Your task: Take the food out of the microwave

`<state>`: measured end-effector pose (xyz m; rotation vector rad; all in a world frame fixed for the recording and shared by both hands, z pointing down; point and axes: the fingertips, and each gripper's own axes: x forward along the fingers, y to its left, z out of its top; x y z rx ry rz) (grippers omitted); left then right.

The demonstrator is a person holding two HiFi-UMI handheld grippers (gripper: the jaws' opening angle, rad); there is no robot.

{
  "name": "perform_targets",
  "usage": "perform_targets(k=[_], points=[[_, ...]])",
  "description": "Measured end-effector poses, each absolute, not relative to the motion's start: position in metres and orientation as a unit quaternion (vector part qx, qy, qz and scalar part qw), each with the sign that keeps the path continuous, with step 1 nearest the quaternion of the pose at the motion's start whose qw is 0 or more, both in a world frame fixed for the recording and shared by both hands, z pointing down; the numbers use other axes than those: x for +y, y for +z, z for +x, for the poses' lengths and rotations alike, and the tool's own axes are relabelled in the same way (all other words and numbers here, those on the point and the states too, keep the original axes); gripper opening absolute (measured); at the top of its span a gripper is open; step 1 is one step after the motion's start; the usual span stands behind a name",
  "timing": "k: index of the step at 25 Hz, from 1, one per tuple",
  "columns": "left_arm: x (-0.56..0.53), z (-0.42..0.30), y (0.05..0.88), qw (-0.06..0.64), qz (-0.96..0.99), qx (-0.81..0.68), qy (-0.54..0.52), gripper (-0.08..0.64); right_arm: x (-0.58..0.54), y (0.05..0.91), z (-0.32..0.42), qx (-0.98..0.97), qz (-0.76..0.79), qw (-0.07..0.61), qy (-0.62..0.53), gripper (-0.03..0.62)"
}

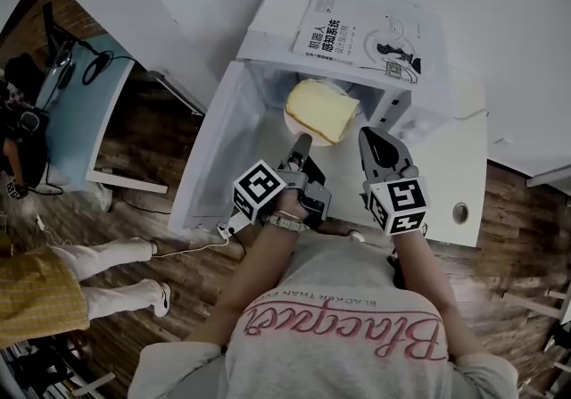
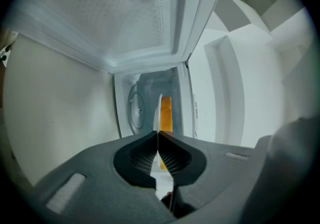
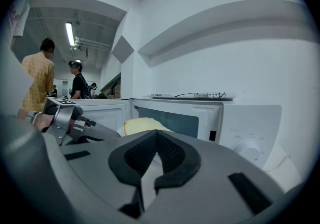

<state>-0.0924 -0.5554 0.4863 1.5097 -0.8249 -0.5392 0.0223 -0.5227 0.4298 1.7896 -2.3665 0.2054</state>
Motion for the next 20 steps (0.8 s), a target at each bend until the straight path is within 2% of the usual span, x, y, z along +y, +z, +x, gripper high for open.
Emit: perform_targets(k=[20], points=[[-0.525, -0.09, 0.473, 0.624, 0.647, -0.36, -0.25, 0.012, -0.502, 0.412, 0.021, -0.797, 0.598, 0.071, 0.031, 0.009]])
